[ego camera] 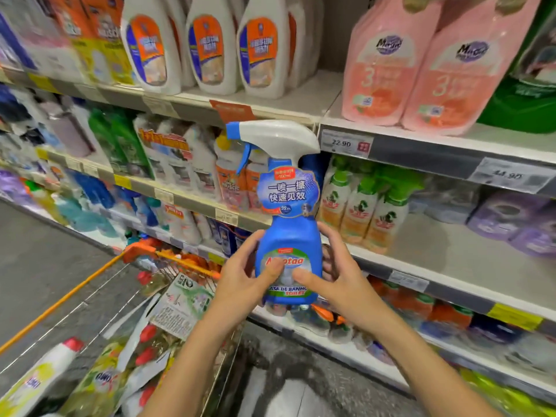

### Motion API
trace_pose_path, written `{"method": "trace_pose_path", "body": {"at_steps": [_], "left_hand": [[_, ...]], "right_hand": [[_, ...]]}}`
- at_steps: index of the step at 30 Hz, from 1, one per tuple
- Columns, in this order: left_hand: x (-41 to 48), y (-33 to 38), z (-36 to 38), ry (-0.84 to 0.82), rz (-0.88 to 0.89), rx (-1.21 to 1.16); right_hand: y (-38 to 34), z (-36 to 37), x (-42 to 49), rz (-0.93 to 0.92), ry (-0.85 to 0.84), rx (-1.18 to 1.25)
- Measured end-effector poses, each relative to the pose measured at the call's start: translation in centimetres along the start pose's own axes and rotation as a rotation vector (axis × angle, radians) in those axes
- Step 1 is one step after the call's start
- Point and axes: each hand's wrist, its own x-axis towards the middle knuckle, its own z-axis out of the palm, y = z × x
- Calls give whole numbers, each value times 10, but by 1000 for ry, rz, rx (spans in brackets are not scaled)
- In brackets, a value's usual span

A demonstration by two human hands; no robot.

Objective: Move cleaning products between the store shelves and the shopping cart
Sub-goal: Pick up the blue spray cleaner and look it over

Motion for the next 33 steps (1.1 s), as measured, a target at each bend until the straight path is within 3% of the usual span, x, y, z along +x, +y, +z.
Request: {"method": "trace_pose_path", "body": {"at_steps": [4,10,23,33], "left_hand": [[34,-31,-4,-46,5,48],[95,-95,-5,-31,88,257],[191,-163,6,-110,180,324],[226,-172,11,-37,126,444]], "right_hand": [[25,-7,29,-28,68,-5],[82,-19,75,-133,304,-226],[137,-43,147,-185,475,-267],[147,-49,184,-46,600,-549]]}}
